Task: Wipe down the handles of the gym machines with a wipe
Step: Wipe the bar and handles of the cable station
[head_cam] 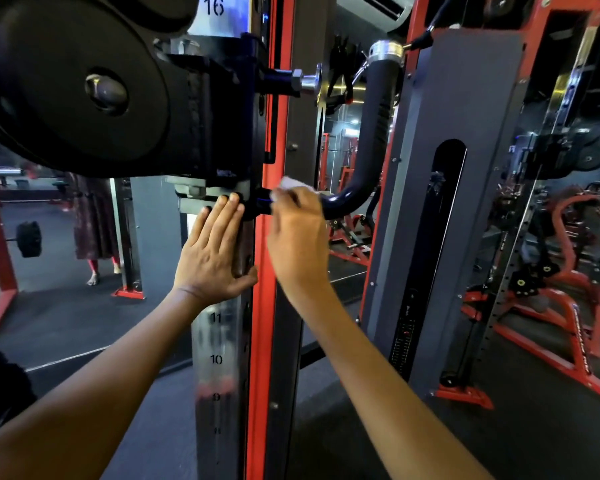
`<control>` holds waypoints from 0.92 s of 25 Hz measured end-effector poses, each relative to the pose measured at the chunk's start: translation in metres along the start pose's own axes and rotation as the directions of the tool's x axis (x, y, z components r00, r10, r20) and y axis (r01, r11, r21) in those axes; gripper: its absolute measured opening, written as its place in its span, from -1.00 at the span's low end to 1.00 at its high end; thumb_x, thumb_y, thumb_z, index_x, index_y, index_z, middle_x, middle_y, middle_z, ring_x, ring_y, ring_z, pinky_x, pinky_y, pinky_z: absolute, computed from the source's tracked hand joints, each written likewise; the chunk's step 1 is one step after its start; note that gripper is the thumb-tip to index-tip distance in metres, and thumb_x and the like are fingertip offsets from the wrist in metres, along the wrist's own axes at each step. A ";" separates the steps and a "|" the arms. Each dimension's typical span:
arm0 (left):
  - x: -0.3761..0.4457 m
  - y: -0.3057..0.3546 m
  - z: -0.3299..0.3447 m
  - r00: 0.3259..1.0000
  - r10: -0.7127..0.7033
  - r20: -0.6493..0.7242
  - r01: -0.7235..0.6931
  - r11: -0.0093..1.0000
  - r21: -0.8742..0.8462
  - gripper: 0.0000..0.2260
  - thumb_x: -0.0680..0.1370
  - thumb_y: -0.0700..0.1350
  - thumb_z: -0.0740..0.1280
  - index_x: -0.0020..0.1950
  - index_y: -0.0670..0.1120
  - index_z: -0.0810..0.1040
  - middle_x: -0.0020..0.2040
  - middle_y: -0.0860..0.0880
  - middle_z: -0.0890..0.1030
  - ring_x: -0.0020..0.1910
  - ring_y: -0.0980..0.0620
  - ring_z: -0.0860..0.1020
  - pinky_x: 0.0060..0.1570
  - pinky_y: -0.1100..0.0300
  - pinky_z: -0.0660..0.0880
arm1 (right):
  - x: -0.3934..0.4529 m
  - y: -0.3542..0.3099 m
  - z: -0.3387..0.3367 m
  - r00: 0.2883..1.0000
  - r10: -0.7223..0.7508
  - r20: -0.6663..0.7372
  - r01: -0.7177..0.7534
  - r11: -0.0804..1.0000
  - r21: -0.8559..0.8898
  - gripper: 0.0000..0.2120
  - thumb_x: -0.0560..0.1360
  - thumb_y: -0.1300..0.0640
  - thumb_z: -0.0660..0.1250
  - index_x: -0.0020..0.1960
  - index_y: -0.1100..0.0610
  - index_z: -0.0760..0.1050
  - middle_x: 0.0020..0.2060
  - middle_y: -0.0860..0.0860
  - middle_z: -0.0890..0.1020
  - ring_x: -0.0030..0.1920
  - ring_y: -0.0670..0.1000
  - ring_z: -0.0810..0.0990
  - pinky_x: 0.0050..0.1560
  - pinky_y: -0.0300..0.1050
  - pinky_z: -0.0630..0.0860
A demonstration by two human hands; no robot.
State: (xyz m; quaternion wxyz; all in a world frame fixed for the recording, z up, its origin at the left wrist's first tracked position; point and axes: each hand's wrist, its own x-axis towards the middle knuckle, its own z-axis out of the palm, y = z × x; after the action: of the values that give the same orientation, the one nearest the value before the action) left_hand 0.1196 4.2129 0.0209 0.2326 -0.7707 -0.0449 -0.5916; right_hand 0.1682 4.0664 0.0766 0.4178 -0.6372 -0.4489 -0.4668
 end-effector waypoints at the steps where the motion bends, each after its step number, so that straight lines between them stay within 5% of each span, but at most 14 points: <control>1: 0.000 0.000 0.000 1.000 0.003 -0.004 -0.003 1.000 -0.005 -0.21 0.47 0.24 0.15 0.48 -0.28 0.08 0.57 0.01 -0.17 0.55 0.02 -0.10 0.51 0.06 -0.11 | 0.002 -0.008 0.009 1.000 0.004 0.015 -0.005 0.997 0.078 -0.79 0.34 0.41 0.41 -0.02 0.36 0.58 -0.04 0.23 0.60 0.01 0.18 0.61 0.07 -0.15 0.48; 7: 0.000 -0.002 0.000 1.000 0.009 0.004 -0.009 1.000 0.012 -0.21 0.44 0.22 0.17 0.51 -0.22 0.03 0.57 0.01 -0.18 0.55 0.01 -0.10 0.51 0.07 -0.12 | -0.017 0.026 0.006 0.962 -0.274 -0.001 0.273 0.960 0.057 -0.78 0.54 0.32 0.18 -0.01 0.37 0.58 -0.13 0.17 0.59 -0.07 0.09 0.58 -0.13 -0.07 0.59; 12: 0.001 0.000 0.000 1.000 0.008 0.006 -0.009 1.000 0.018 -0.16 0.42 0.19 0.16 0.55 -0.19 -0.08 0.57 0.00 -0.19 0.55 0.01 -0.12 0.51 0.06 -0.13 | 0.007 0.071 -0.041 0.921 -0.162 -0.355 0.154 0.987 -0.053 -0.81 0.55 0.31 0.22 -0.05 0.36 0.60 -0.15 0.17 0.60 -0.09 -0.01 0.47 -0.06 -0.24 0.52; 14: 0.000 0.000 0.000 1.000 0.020 0.008 -0.020 1.000 0.020 -0.15 0.43 0.19 0.15 0.56 -0.16 -0.15 0.57 0.00 -0.19 0.55 0.01 -0.12 0.51 0.06 -0.13 | 0.014 0.075 -0.046 0.942 -0.092 -0.324 0.063 0.993 -0.099 -0.85 0.48 0.34 0.28 -0.02 0.33 0.60 -0.12 0.16 0.57 -0.06 0.00 0.45 -0.06 -0.25 0.51; 19: 0.000 0.000 0.000 1.000 0.017 0.001 -0.017 1.000 0.009 -0.14 0.42 0.19 0.16 0.56 -0.15 -0.16 0.57 0.00 -0.19 0.55 0.02 -0.12 0.51 0.07 -0.13 | 0.020 0.080 -0.051 0.938 -0.282 -0.203 0.241 0.948 -0.206 -0.88 0.43 0.37 0.34 -0.05 0.35 0.58 -0.14 0.18 0.57 -0.15 0.06 0.56 -0.18 -0.20 0.60; 23: 0.000 0.001 -0.001 1.000 0.012 0.004 -0.012 1.000 -0.005 -0.13 0.41 0.19 0.17 0.56 -0.14 -0.17 0.57 0.01 -0.19 0.55 0.02 -0.13 0.51 0.07 -0.13 | 0.061 0.083 -0.075 0.951 -0.233 -0.201 0.177 0.948 -0.265 -0.80 0.36 0.49 0.36 -0.05 0.33 0.56 -0.09 0.17 0.57 -0.07 0.08 0.56 -0.14 -0.24 0.59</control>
State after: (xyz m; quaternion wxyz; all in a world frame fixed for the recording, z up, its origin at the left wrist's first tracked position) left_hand 0.1194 4.2114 0.0206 0.2343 -0.7726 -0.0390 -0.5888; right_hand 0.2419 3.9858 0.1419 0.3344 -0.5749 -0.4010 -0.6300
